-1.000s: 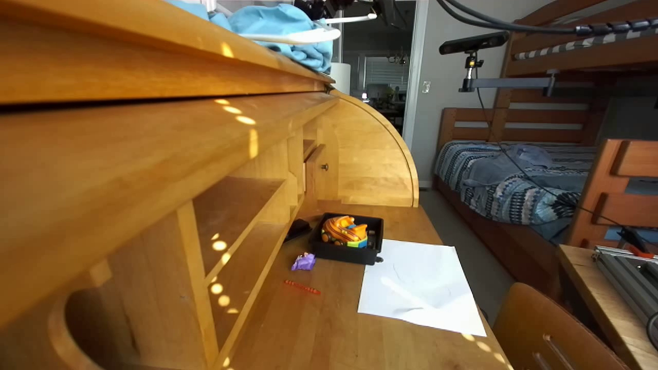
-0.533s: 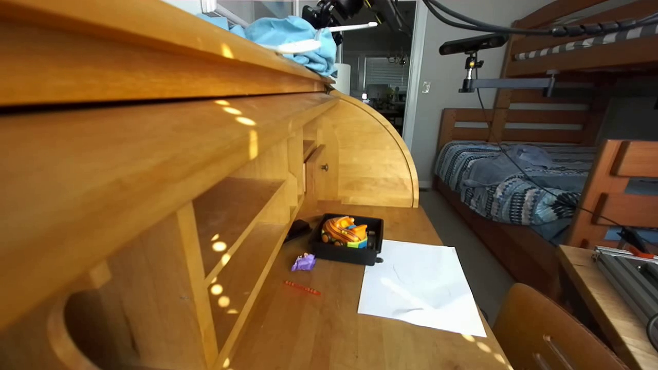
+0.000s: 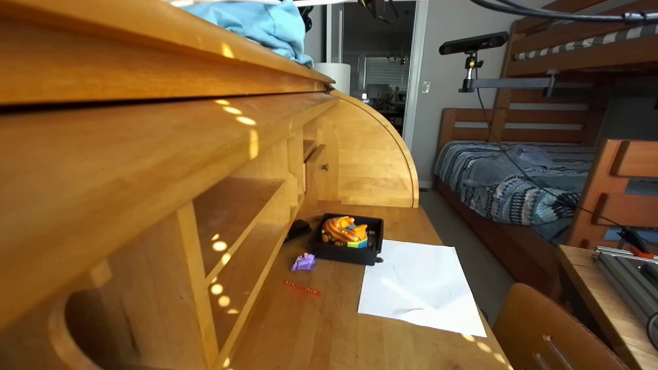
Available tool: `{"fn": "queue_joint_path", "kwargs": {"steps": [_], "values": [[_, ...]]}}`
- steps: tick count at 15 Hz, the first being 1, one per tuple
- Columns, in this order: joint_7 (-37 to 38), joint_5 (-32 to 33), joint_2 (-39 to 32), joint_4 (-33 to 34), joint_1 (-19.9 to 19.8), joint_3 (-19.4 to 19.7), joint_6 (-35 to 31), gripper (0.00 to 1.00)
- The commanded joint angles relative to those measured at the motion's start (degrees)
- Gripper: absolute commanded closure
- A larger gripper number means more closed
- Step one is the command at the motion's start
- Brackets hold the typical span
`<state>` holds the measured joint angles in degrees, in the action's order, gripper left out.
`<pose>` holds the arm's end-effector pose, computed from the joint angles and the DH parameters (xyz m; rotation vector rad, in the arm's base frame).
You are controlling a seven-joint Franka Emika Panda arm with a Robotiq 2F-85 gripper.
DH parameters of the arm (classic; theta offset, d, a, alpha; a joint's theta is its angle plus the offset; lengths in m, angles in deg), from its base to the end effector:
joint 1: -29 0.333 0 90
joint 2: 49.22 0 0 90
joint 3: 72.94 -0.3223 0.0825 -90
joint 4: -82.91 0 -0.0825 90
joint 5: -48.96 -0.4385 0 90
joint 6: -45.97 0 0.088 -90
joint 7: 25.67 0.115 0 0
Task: Use the blue cloth to clean the cabinet
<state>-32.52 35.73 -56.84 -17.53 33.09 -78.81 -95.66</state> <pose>0.6937 0.1189 0.5374 -2.7942 -0.2102 -0.8351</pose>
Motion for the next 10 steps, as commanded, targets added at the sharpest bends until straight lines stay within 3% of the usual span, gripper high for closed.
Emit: {"fn": "queue_joint_path", "kwargs": {"steps": [1, 7, 10], "values": [[-4.46, 0.56, -0.60, -0.12, 1.90, -2.55, 3.61, 0.98], [-11.78, -0.38, -2.16, 2.39, 4.26, -6.28, 7.29, 0.98], [-12.02, 0.53, -3.37, 3.92, 4.30, -6.18, 6.97, 0.98]]}}
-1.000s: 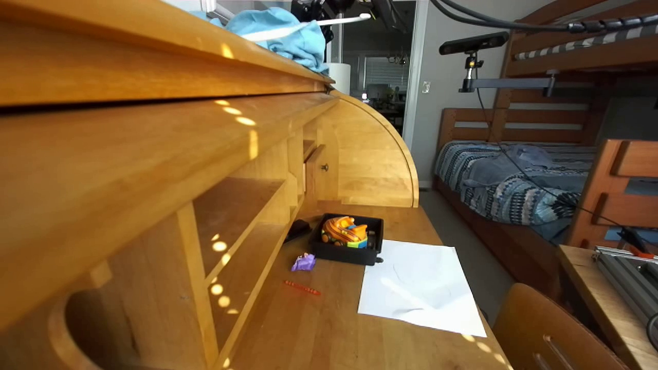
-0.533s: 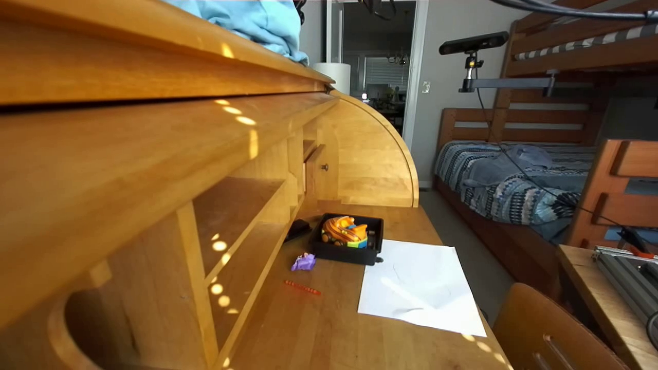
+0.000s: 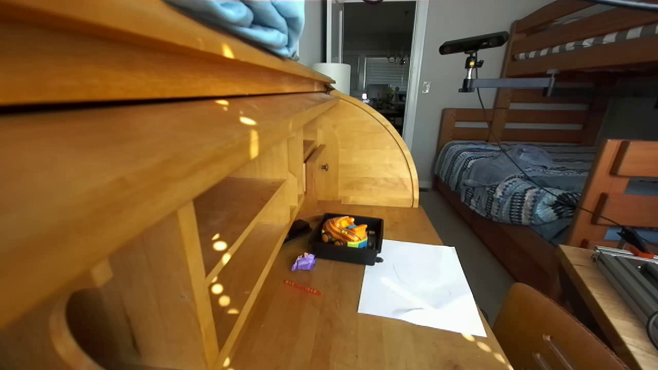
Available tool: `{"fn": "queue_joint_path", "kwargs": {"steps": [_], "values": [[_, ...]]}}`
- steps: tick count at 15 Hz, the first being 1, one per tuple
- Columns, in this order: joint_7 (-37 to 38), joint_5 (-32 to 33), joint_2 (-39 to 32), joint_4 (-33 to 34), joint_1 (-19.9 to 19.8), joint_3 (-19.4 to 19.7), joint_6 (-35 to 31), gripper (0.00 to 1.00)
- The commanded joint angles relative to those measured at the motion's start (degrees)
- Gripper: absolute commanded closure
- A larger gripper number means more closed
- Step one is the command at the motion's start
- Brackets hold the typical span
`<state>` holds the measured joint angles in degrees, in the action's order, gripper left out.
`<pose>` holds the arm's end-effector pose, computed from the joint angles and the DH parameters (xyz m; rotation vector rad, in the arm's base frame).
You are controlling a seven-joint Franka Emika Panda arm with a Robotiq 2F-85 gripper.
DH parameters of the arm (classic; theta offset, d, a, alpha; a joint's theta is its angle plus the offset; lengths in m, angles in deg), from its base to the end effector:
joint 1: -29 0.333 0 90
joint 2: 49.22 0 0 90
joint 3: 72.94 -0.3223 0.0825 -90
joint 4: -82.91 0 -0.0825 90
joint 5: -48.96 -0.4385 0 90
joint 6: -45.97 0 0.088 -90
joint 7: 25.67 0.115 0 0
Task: Use the blue cloth to clean the cabinet
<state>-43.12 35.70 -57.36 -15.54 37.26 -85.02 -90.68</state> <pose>0.6619 0.2409 0.5414 -2.7101 -0.7261 -0.7467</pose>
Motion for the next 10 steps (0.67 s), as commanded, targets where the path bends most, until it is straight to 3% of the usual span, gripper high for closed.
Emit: {"fn": "queue_joint_path", "kwargs": {"steps": [1, 10], "values": [[-0.95, 0.63, -3.12, 2.35, -0.18, 0.43, 1.84, 0.98], [6.75, -1.75, 0.90, -1.78, -9.41, 10.13, -3.19, 0.98]]}}
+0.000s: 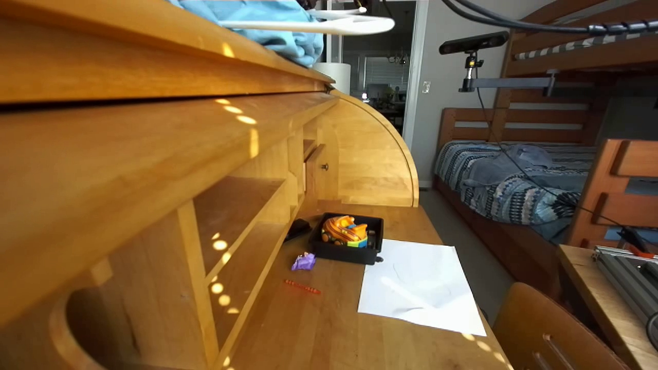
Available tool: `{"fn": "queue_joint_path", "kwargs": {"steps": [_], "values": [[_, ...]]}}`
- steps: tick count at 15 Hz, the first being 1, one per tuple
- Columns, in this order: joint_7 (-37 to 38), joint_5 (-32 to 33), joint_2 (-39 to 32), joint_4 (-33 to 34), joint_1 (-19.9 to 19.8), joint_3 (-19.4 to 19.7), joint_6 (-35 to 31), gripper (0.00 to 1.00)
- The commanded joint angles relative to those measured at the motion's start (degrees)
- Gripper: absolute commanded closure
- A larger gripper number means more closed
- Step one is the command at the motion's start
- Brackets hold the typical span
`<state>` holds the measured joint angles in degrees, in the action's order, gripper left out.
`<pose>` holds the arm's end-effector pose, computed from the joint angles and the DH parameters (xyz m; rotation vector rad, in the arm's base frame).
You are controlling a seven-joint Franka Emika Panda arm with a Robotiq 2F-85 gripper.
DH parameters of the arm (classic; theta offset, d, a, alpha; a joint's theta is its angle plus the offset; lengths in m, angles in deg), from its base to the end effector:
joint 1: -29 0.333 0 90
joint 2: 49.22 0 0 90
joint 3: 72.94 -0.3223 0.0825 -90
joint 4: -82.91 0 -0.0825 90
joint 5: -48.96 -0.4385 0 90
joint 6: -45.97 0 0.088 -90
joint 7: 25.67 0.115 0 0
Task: Use the blue cloth to clean the cabinet
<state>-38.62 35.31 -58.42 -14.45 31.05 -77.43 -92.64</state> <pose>0.7079 0.0802 0.5419 -2.8270 -0.2859 -0.8308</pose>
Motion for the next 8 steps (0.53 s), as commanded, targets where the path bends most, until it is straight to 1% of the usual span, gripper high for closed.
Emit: {"fn": "queue_joint_path", "kwargs": {"steps": [1, 5, 8], "values": [[3.09, -1.39, 2.11, -2.88, -4.47, 3.78, -1.36, 0.98], [9.40, 0.30, 2.46, -3.39, -7.77, 8.09, -3.50, 0.98], [18.26, 2.97, 1.91, -3.77, -7.54, 10.08, -6.77, 0.98]]}}
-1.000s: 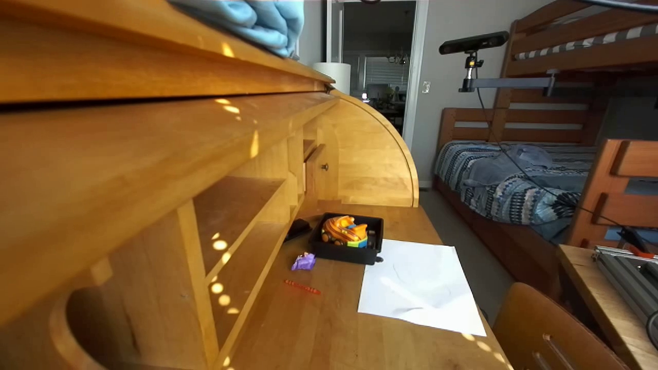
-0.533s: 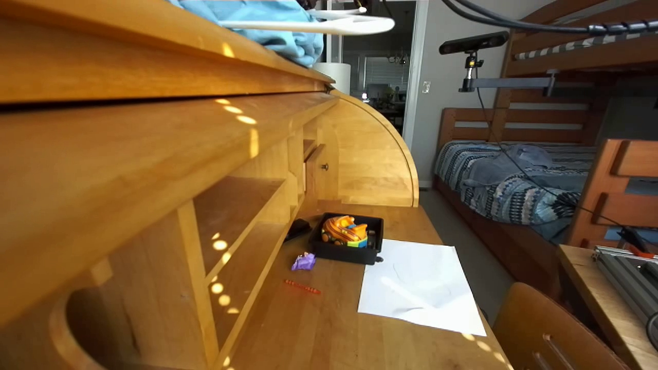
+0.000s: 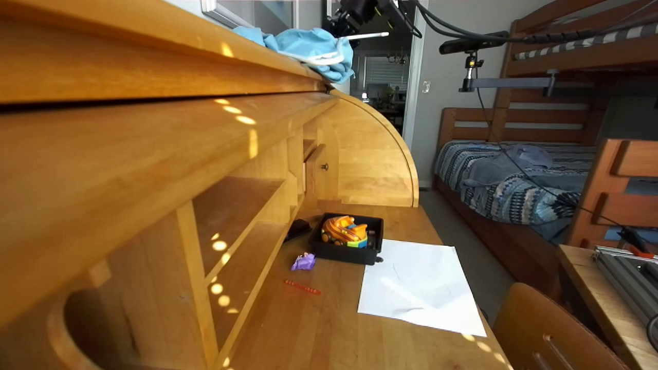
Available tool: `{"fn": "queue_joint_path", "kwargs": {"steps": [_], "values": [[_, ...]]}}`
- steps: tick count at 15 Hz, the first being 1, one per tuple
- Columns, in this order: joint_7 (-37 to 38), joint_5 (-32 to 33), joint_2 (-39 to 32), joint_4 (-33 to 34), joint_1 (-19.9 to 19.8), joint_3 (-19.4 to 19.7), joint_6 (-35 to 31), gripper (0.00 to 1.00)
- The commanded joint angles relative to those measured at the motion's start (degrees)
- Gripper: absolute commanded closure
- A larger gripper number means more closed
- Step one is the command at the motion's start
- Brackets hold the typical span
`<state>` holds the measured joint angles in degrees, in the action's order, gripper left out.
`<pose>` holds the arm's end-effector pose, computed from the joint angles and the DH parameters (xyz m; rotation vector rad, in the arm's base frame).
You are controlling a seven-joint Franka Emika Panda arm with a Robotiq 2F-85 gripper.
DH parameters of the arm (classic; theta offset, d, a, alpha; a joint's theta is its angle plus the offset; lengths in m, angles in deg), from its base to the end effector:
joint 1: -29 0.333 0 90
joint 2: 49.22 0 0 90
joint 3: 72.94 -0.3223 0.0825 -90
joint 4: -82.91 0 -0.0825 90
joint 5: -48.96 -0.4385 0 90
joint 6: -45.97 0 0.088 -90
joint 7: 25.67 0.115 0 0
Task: Use the blue cloth to clean the cabinet
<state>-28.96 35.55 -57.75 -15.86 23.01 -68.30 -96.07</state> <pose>0.6988 -0.1276 0.5439 -2.8631 0.3791 -0.9293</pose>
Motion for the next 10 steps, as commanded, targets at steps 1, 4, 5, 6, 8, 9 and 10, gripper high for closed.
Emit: {"fn": "queue_joint_path", "kwargs": {"steps": [1, 4, 5, 6, 8, 9, 10], "values": [[9.56, 2.71, 1.10, -2.48, 0.94, 0.74, -3.51, 0.98], [10.90, 3.55, 0.97, -3.47, 3.05, -1.15, -4.16, 0.98], [11.47, 4.17, 0.84, -3.17, 3.67, -1.53, -4.09, 0.98], [11.97, 4.53, 0.65, -3.08, 4.20, -1.82, -4.66, 0.98], [12.73, 4.59, 0.55, -2.61, 4.94, -2.30, -4.73, 0.98], [13.09, 4.57, 0.60, -2.40, 5.20, -2.42, -4.66, 0.98], [13.44, 4.45, 0.66, -2.35, 5.37, -2.47, -4.90, 0.98]]}}
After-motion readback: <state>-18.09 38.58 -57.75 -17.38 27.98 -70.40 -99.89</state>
